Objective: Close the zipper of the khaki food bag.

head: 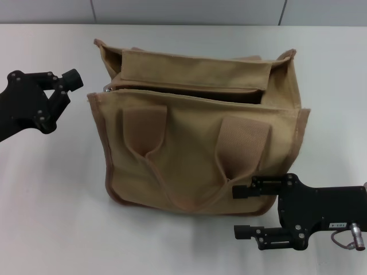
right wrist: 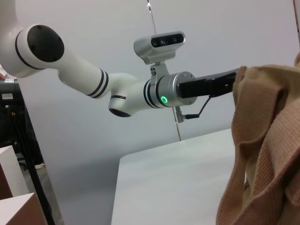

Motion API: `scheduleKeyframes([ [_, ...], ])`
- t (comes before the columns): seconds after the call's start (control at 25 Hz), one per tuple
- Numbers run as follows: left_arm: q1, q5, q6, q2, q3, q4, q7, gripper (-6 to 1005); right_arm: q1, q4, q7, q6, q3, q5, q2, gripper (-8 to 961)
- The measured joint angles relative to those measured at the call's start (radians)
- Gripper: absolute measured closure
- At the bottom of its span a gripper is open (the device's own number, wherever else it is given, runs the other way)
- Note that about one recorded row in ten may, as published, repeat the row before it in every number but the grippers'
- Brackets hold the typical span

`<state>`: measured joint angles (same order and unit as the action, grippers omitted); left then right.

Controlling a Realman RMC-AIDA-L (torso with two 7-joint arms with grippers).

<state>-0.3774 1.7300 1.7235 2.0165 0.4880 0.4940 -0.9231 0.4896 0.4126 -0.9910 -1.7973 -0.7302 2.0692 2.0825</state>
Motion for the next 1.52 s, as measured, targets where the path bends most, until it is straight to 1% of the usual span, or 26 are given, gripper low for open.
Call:
scheduleKeyframes([
  [0.12,0.001,0.004,0.002,0.001,-0.002,0.002,0.001,948,0.000,0.000,0.000,0.000,0.000,0.000,0.000,271],
  [0.2,0.001,0.009,-0.023,-0.006,0.005,0.002,-0.015,966,-0.001,0.000,0.000,-0.001,0.000,0.000,0.000,271],
  [0.24,0.001,0.017,-0.048,-0.018,0.014,-0.004,-0.043,975,-0.002,0.000,0.000,-0.003,0.000,0.000,0.001,270],
  [0.32,0.001,0.017,-0.048,-0.018,0.014,-0.004,-0.043,992,-0.003,0.000,0.000,-0.003,0.000,0.000,0.001,270],
  [0.36,0.001,0.029,-0.052,-0.022,0.017,-0.008,-0.058,1001,-0.003,0.000,0.000,-0.003,-0.001,0.000,0.001,270],
  [0.4,0.001,0.029,-0.052,-0.022,0.017,-0.008,-0.058,991,-0.004,0.000,-0.001,-0.003,-0.002,0.000,0.001,270],
  [0.44,0.000,0.058,-0.042,-0.026,0.021,-0.009,-0.073,981,-0.004,0.000,-0.001,-0.003,-0.003,0.000,0.001,270],
  [0.6,-0.002,0.084,-0.017,-0.026,0.033,-0.006,-0.075,942,-0.004,0.000,-0.001,-0.003,-0.003,0.000,0.001,270],
  [0.64,-0.010,0.090,-0.005,-0.025,0.037,-0.012,-0.075,915,-0.003,0.000,-0.001,-0.003,-0.005,0.000,0.001,270],
  [0.72,-0.015,0.090,-0.010,-0.018,0.037,-0.010,-0.072,862,-0.003,0.000,-0.001,-0.003,-0.007,0.000,0.001,270],
  [0.88,-0.015,0.090,-0.010,-0.018,0.037,-0.010,-0.072,756,-0.003,-0.006,-0.002,-0.004,-0.007,0.000,0.002,270],
  [0.92,-0.031,0.091,-0.049,-0.001,0.037,-0.003,-0.064,729,-0.003,-0.009,-0.002,-0.005,-0.007,0.000,0.002,270],
  [1.12,-0.050,0.091,-0.082,0.002,0.043,0.010,-0.053,525,-0.003,-0.014,-0.002,-0.005,-0.003,0.000,0.001,270],
  [1.16,-0.058,0.091,-0.075,0.000,0.067,0.017,-0.051,482,-0.003,-0.014,-0.002,-0.005,-0.002,0.000,0.001,270],
  [1.2,-0.058,0.091,-0.075,0.000,0.067,0.017,-0.051,440,-0.003,-0.014,-0.002,-0.005,-0.002,0.000,0.001,270],
  [1.24,-0.066,0.091,-0.062,-0.001,0.092,0.026,-0.050,397,-0.003,-0.014,-0.002,-0.005,-0.001,0.000,0.001,270],
  [1.36,-0.071,0.091,-0.048,-0.002,0.110,0.041,-0.048,269,-0.004,-0.014,-0.002,-0.005,-0.001,0.000,0.001,270],
  [1.52,-0.071,0.084,-0.039,0.002,0.110,0.065,-0.030,220,-0.005,-0.014,-0.001,-0.005,0.000,0.000,0.001,270],
])
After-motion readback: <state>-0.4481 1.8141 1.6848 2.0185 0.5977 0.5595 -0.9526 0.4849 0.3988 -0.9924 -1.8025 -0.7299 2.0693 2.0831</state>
